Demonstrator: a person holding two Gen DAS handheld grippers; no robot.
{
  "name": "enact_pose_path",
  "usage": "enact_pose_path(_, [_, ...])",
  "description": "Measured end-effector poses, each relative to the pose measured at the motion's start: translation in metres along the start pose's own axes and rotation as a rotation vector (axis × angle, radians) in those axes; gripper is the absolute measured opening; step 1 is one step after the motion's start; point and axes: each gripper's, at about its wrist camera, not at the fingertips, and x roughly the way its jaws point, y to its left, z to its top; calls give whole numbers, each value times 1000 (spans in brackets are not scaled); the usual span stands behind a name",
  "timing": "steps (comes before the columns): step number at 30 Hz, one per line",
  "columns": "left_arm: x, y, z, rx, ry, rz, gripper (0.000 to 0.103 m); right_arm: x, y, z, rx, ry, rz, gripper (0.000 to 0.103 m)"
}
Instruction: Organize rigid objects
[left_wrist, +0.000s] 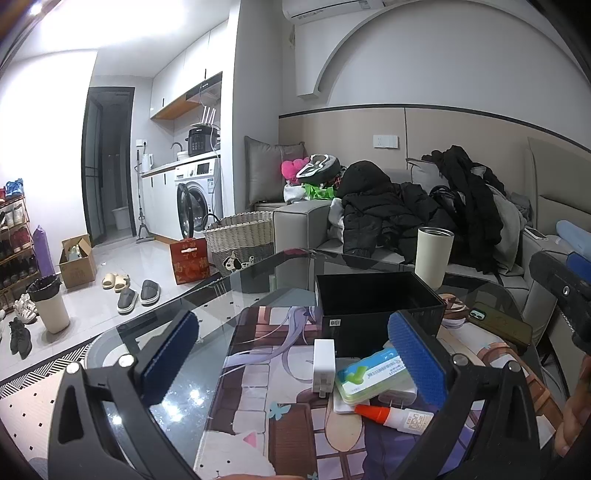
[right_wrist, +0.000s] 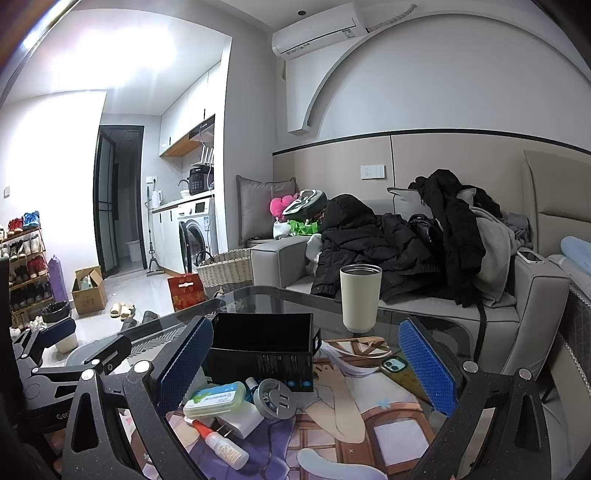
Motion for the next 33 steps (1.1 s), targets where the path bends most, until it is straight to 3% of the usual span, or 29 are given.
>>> enact_pose_path(6, [1,4,4,-13,11,-1,103,0,0,1,0,-2,-1,102])
enact_pose_path(11, [9,-2,7,51,49,-32,102,-1,-1,8,-4,-25,-11,102])
enact_pose_path(19, [25,3,28,73,88,-83,102,11,1,24,-45,-48,-1,102])
enact_pose_path(21, [35,0,34,99,114,-72,102,26,4,30,-70,2,26,102])
enact_pose_path(24, [63,-2,39,124,220,-28,102,58,5,31,-80,110,30,102])
enact_pose_path(29, [110,3,27,84,437,-62,97,121,4,21,-107,336,48,102])
enact_pose_path(33, [129,1,15,99,529,-65,94,159,6,-2,-128,488,66,97])
